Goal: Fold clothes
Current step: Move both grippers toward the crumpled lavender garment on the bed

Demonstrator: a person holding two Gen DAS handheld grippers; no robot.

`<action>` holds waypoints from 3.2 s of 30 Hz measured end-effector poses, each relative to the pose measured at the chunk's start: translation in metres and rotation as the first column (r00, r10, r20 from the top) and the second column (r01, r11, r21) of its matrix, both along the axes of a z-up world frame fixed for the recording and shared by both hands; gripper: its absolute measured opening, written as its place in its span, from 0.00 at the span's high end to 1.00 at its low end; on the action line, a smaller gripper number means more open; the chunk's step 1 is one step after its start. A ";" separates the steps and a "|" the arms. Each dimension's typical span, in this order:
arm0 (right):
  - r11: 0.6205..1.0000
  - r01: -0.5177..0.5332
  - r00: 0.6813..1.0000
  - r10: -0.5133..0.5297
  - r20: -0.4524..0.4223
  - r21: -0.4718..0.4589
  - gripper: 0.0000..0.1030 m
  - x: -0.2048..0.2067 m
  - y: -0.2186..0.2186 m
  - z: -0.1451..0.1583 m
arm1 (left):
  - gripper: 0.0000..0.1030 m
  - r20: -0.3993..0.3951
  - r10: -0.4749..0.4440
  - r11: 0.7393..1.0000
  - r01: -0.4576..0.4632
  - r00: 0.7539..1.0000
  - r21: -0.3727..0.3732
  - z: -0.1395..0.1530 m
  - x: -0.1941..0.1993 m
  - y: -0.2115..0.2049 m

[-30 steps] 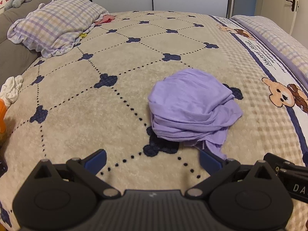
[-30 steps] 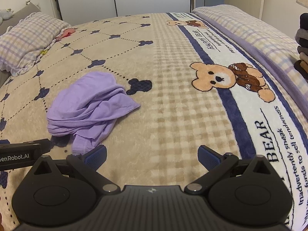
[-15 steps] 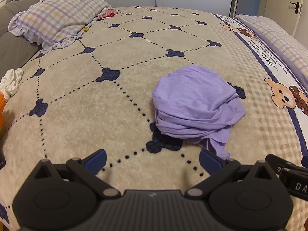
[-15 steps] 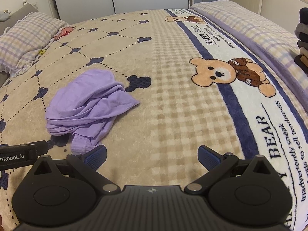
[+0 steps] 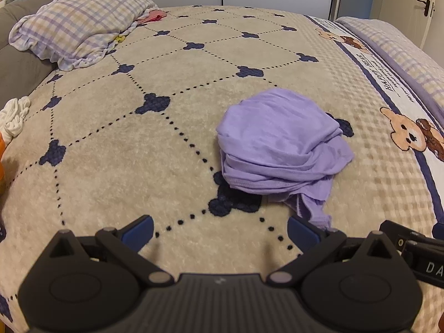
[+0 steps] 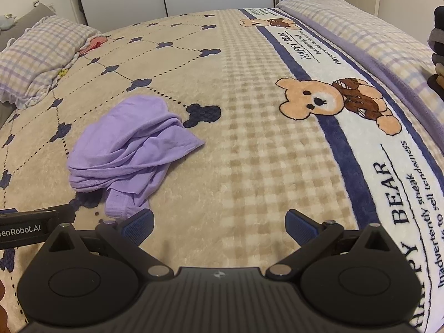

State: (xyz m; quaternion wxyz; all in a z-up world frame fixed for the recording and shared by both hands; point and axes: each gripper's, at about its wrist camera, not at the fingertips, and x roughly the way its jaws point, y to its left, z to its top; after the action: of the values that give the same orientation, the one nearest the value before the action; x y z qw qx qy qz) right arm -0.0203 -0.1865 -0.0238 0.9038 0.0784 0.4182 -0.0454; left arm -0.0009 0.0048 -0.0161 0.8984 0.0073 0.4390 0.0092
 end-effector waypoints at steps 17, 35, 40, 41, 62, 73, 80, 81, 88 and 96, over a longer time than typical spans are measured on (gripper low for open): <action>1.000 -0.003 1.000 0.003 -0.011 -0.005 0.00 0.001 0.001 -0.002 | 0.00 -0.017 0.004 1.000 -0.004 1.000 -0.001 0.004 0.005 0.004; 1.000 -0.011 1.000 0.011 -0.009 -0.012 0.00 0.003 0.004 0.000 | 0.00 -0.002 0.012 1.000 -0.012 1.000 0.016 0.009 0.006 0.007; 1.000 -0.012 1.000 0.012 -0.002 0.010 0.00 0.008 0.004 0.002 | 0.00 0.008 0.032 0.999 -0.032 0.999 0.021 0.010 0.009 0.012; 1.000 -0.015 1.000 0.015 0.000 0.017 0.00 0.010 0.004 0.002 | 0.00 0.009 0.037 0.999 -0.037 0.999 0.019 0.010 0.010 0.014; 0.996 -0.079 0.988 0.073 0.139 0.039 0.00 0.048 0.010 0.006 | 0.00 0.141 0.090 0.996 -0.085 0.986 -0.040 0.004 0.045 0.061; 0.983 -0.176 0.983 0.173 0.070 0.052 0.08 0.063 0.019 -0.018 | 0.00 0.080 -0.015 0.979 0.031 0.997 -0.203 -0.022 0.056 0.075; 0.981 -0.189 0.981 0.190 -0.027 0.053 0.13 0.068 0.020 -0.034 | 0.00 0.019 -0.071 0.983 0.073 0.997 -0.169 -0.037 0.060 0.071; 0.981 -0.186 0.981 0.188 -0.039 0.056 0.13 0.069 0.020 -0.036 | 0.00 0.005 -0.072 0.982 0.072 0.997 -0.173 -0.040 0.061 0.071; 0.975 -0.221 0.973 0.221 -0.070 0.015 0.06 0.067 0.025 -0.048 | 0.00 0.003 -0.134 0.990 0.134 0.991 -0.053 -0.053 0.056 0.057; 0.968 -0.245 0.968 0.241 -0.068 -0.046 0.00 0.063 0.031 -0.051 | 0.00 0.035 -0.175 0.985 0.175 0.984 0.006 -0.058 0.049 0.055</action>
State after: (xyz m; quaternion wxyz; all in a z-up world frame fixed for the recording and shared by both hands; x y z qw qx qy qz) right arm 0.0423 -0.1553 -0.0748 0.8909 0.0007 0.4512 0.0521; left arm 0.0477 0.0593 -0.0746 0.9033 0.0471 0.4208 -0.0687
